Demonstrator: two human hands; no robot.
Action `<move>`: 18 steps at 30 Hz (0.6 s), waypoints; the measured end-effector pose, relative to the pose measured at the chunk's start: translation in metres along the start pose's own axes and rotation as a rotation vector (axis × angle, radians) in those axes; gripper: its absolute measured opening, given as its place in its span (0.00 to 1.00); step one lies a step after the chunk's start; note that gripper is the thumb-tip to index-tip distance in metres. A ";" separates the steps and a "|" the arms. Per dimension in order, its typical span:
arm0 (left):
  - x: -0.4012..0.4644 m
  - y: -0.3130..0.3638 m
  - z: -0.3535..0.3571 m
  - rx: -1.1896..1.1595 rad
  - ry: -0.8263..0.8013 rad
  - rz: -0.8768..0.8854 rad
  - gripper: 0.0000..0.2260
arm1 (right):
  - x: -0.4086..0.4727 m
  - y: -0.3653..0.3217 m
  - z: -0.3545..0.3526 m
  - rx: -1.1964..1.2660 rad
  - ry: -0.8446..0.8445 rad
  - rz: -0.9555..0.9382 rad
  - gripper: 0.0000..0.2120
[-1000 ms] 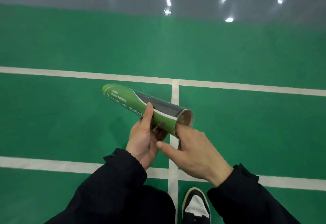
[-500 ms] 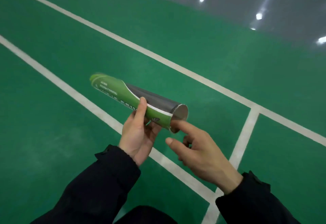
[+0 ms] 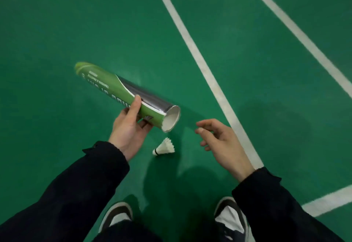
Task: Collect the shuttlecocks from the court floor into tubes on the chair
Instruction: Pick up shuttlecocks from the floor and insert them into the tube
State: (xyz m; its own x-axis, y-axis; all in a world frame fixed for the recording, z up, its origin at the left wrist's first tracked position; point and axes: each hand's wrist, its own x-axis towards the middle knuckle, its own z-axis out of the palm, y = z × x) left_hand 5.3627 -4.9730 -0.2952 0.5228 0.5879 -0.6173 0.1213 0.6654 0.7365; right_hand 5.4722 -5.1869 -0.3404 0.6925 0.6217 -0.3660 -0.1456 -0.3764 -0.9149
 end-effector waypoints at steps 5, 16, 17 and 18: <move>0.013 -0.006 -0.070 -0.084 0.094 0.036 0.25 | 0.034 0.067 0.089 -0.605 -0.232 0.028 0.25; -0.043 0.006 -0.229 -0.460 0.244 0.063 0.15 | -0.007 -0.026 0.175 -0.103 -0.030 -0.558 0.07; -0.038 0.008 -0.239 -0.488 0.248 0.076 0.14 | -0.011 -0.045 0.188 -0.183 -0.037 -0.716 0.05; -0.034 0.011 -0.246 -0.512 0.237 0.089 0.14 | -0.013 -0.057 0.205 -0.280 -0.038 -0.823 0.03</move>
State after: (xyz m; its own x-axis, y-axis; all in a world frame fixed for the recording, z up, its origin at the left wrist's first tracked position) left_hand 5.1392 -4.8728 -0.3346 0.3014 0.6998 -0.6476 -0.3702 0.7118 0.5969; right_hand 5.3268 -5.0325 -0.3190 0.4769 0.7910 0.3832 0.5736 0.0503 -0.8176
